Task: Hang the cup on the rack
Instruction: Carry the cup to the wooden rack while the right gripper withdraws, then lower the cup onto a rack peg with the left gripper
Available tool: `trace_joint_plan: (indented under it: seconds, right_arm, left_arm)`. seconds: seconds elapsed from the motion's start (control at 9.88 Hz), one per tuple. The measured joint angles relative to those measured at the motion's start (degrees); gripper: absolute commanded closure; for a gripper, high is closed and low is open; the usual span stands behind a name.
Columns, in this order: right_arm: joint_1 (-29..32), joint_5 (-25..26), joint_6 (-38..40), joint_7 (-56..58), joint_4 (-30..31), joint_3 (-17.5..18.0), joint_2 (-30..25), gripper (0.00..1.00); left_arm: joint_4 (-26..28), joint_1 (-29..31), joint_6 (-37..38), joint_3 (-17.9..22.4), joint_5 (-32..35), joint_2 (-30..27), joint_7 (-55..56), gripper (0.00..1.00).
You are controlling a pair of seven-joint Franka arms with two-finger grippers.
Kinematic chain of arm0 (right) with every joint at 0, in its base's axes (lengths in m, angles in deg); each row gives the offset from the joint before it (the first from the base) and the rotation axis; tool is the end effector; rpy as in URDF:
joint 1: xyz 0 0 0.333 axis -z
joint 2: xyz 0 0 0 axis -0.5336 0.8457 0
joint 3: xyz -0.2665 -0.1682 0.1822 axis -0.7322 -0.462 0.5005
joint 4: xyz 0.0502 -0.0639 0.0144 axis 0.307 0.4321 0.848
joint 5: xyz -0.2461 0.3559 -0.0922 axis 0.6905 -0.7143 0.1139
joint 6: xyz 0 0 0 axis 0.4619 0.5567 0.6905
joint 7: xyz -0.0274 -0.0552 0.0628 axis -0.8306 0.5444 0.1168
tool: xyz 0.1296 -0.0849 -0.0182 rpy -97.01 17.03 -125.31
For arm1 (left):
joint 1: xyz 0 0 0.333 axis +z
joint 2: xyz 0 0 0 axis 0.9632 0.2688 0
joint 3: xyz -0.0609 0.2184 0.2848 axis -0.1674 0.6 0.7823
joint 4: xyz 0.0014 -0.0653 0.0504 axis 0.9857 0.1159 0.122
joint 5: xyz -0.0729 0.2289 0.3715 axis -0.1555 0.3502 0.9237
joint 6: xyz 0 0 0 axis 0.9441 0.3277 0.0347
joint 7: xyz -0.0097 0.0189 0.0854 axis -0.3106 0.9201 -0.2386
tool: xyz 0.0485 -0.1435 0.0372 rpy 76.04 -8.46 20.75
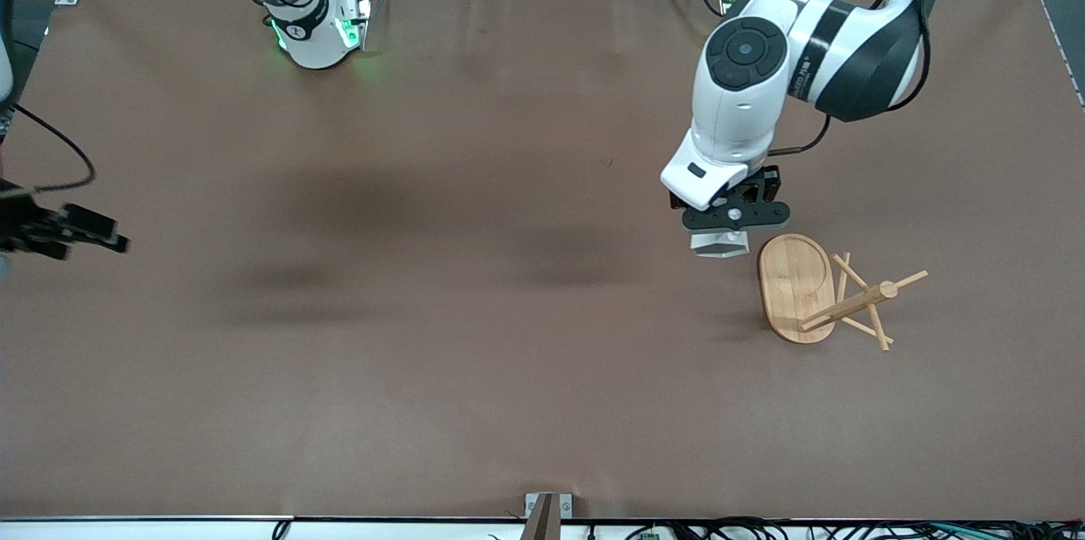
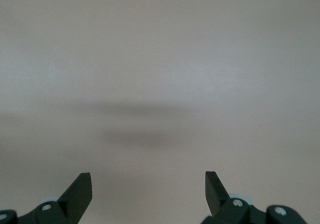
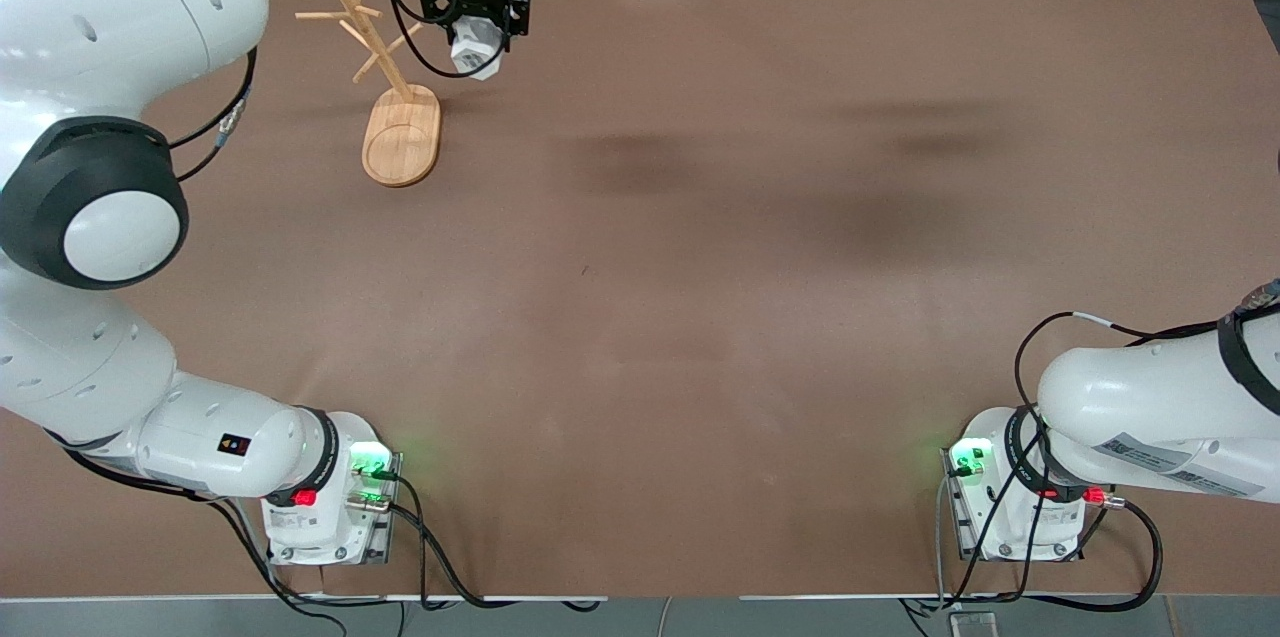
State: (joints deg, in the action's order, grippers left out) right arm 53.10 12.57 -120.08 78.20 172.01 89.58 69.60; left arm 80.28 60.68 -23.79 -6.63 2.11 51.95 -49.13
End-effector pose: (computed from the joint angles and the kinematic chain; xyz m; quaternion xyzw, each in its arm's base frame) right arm 0.6701 -0.1180 0.5474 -0.9981 -0.0427 -0.0366 0.0262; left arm 0.5995 -0.3140 0.4411 -0.9949 0.0155 -0.0193 0.0982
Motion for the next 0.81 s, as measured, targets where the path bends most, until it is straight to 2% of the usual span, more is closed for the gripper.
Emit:
trace_joint_plan:
  seconds: [0.4, 0.81]
  right_arm:
    - [-0.52, 2.04, 7.46, -0.04, -9.96, 0.8, -0.68, 0.0]
    - [-4.23, 2.17, 14.31, -11.36, -12.08, 0.96, -2.15, 0.0]
  left_arm:
    - [0.1, 4.31, -1.79, -0.02, 0.04, 0.16, -7.45, 0.88]
    - [0.52, 6.96, -5.22, -0.01, 0.04, 1.91, -11.24, 0.88]
